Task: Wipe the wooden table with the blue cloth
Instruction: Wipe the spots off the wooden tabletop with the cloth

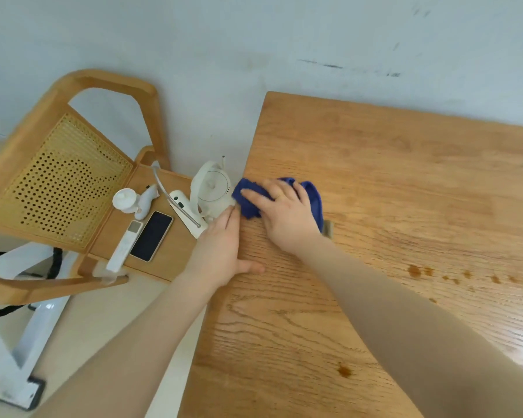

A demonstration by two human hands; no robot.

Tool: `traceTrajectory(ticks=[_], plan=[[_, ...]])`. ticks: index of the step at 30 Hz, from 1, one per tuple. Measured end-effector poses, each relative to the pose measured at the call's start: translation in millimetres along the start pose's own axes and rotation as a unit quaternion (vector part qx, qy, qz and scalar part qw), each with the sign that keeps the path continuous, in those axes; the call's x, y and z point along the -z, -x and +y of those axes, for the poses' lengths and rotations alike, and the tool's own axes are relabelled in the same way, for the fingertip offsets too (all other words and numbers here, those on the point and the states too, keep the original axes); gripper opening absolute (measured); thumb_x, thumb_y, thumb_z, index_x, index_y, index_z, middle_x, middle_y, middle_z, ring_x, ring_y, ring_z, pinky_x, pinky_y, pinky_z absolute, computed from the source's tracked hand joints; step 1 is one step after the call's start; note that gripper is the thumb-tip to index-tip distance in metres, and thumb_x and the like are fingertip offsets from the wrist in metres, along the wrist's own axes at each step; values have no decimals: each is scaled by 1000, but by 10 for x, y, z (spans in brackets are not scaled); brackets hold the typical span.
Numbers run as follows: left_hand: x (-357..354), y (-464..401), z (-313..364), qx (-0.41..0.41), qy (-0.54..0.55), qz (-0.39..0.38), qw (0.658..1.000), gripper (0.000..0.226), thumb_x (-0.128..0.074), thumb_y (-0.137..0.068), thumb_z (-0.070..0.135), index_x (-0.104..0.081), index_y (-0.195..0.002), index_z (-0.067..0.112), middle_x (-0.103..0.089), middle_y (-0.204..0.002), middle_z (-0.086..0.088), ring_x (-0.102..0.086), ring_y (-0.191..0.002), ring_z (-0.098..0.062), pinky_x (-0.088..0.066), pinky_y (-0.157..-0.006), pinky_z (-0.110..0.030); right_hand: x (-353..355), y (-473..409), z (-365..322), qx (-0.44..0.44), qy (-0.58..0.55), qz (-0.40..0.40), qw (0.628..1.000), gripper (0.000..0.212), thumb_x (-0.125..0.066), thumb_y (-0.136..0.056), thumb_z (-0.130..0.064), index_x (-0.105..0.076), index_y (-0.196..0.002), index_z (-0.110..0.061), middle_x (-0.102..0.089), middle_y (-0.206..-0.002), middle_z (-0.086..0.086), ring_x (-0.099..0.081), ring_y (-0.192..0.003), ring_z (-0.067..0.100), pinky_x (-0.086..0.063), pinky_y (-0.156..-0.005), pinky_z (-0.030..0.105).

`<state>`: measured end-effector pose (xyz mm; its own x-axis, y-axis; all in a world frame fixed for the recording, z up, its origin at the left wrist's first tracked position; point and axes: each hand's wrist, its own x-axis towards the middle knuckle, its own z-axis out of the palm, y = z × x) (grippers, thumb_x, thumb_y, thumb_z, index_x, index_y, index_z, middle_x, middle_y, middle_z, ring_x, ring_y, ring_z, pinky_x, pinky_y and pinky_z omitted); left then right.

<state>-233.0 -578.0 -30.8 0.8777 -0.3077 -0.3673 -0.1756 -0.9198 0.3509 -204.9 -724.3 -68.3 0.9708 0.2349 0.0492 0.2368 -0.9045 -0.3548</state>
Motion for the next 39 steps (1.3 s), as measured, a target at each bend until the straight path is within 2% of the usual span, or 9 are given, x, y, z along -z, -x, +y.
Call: traceTrajectory(ticks=[4, 8, 14, 17, 23, 28, 31, 35, 39], plan=[[18, -34, 29, 8, -79, -44, 996, 124, -72, -64, 60, 2, -149, 5, -2, -158, -8, -10, -144, -22, -14, -116, -33, 16, -448, 97, -64, 36, 17, 997, 45, -37, -94, -20, -38, -137, -36, -34, -147, 4, -26, -135, 26, -9, -112, 48], [71, -50, 47, 15, -113, -57, 992, 121, -70, -68, 58, 2, -149, 4, -4, -158, -10, -12, -144, -24, -14, -115, -36, 29, -495, 84, -73, 27, 1, 997, 44, -37, -95, -19, -37, -137, -34, -31, -149, 5, -24, -137, 26, -11, -112, 47], [-45, 70, 14, 78, -149, -45, 985, 114, -54, -74, 69, 6, -148, 5, 0, -158, -9, 2, -146, -23, 6, -113, -53, -21, 302, -80, 41, -20, -23, 999, 48, -31, -85, -27, -53, -127, -30, -50, -136, 6, -43, -127, 31, -25, -105, 51], [-61, 82, 17, 107, -123, -38, 986, 121, -56, -71, 70, 10, -147, 2, -7, -157, -10, -4, -145, -23, 1, -114, -50, 40, 75, 103, 58, -34, -23, 997, 44, -38, -86, -22, -54, -126, -28, -51, -135, 6, -44, -125, 31, -25, -105, 52], [-28, -4, -2, 120, -103, -36, 987, 139, -68, -57, 71, 17, -145, 4, -4, -157, -13, -5, -145, -25, -4, -116, -42, 2, -304, -19, -57, 2, 10, 998, 45, -42, -93, -15, -43, -135, -30, -37, -145, 7, -28, -134, 28, -12, -112, 48], [-5, 75, -16, 122, -78, 8, 989, 140, -70, -54, 72, 16, -147, 12, -8, -157, -12, -16, -143, -26, -11, -116, -46, -2, 374, -90, 100, -11, -52, 994, 47, -32, -86, -24, -52, -129, -26, -48, -137, 12, -40, -128, 36, -22, -105, 55], [-17, 118, -17, 90, -62, 38, 993, 134, -70, -58, 68, 14, -148, 16, -12, -157, -8, -20, -143, -24, -14, -116, -46, 28, 481, -15, 137, 24, -60, 989, 45, -34, -87, -27, -51, -129, -28, -48, -138, 9, -42, -128, 32, -22, -107, 53], [-103, 215, -47, 51, -27, 48, 997, 118, -64, -67, 67, 3, -150, 17, -15, -157, -7, -23, -141, -23, -20, -115, -40, -30, 151, -29, -7, 5, 24, 1000, 43, -41, -93, -19, -44, -135, -31, -40, -144, 7, -32, -133, 29, -8, -113, 48], [-199, 460, -104, 61, 185, 22, 981, 123, -53, -47, 88, -19, -147, 24, -35, -149, 0, -38, -133, -17, -38, -107, -42, -67, 83, -127, -30, 6, 20, 999, 45, -40, -94, -17, -40, -137, -31, -32, -148, 7, -24, -137, 27, -6, -113, 47]])
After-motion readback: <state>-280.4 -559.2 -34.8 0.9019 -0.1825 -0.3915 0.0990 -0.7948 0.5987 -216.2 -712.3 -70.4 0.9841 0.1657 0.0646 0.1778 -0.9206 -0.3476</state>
